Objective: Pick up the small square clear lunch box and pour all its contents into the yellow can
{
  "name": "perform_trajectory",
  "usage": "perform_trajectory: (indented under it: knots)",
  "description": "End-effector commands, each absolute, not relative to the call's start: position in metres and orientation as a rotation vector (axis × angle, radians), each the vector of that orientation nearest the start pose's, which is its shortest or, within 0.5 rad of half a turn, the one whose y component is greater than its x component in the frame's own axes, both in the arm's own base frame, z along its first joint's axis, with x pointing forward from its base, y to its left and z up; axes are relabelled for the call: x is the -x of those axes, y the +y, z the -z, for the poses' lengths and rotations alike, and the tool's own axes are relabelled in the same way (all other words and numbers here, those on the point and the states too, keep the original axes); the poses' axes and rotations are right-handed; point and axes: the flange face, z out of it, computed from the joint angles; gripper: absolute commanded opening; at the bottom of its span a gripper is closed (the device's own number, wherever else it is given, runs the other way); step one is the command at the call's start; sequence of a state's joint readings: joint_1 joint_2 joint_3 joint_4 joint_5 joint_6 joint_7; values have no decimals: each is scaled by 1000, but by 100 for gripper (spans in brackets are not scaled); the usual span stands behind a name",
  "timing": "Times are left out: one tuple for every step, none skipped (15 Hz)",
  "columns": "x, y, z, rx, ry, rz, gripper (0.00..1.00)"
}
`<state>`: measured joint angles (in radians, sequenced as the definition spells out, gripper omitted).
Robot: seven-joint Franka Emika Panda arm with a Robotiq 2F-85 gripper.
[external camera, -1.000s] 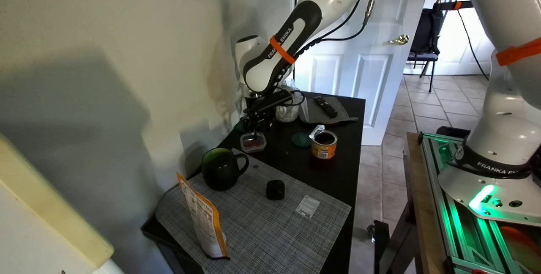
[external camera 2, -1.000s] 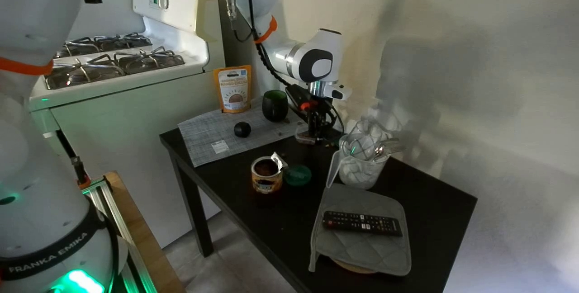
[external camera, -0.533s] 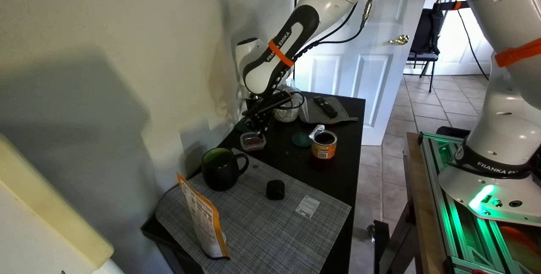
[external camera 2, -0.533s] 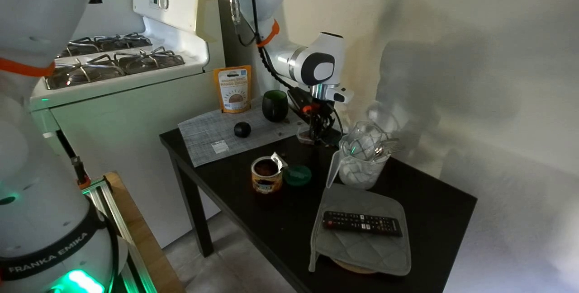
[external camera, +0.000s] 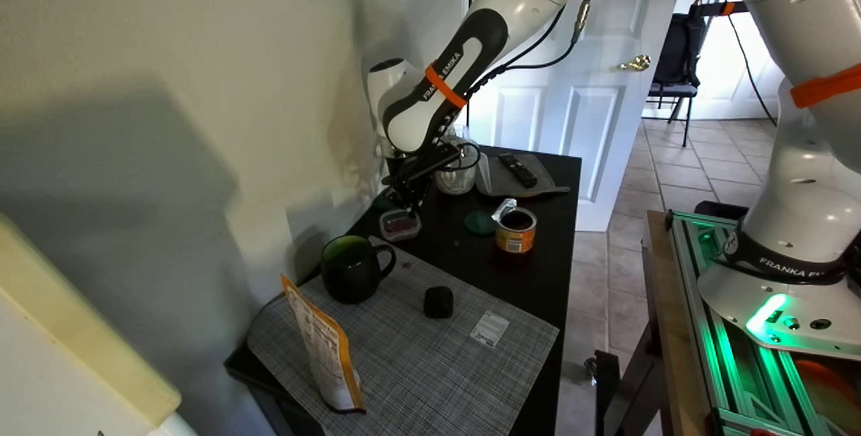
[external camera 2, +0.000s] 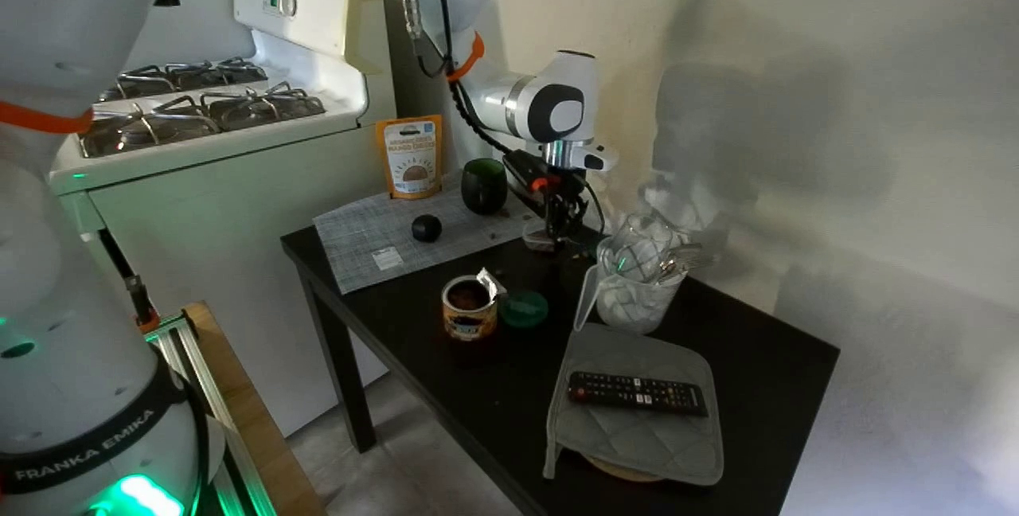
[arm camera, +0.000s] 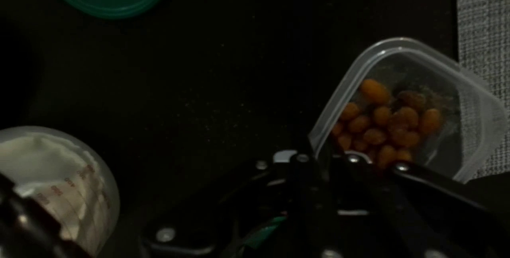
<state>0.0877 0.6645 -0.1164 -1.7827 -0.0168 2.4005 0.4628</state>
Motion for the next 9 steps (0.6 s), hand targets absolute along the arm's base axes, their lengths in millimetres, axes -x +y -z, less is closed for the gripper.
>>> perform_trajectory:
  knots:
    - [-633,11,-203,3235,732,-53,3]
    - [-626,17,-209,3236,736,-48,3]
    - [-621,22,-214,3242,758,-40,3]
    - [-612,24,-219,3239,804,-31,3]
    - [-605,24,-225,3238,843,-23,3]
    - [-595,19,-228,3230,891,-38,3]
    - [-583,16,-232,3226,924,-47,3]
    - [-569,15,-238,3222,954,-39,3]
    - [-557,13,-243,3215,990,-31,3]
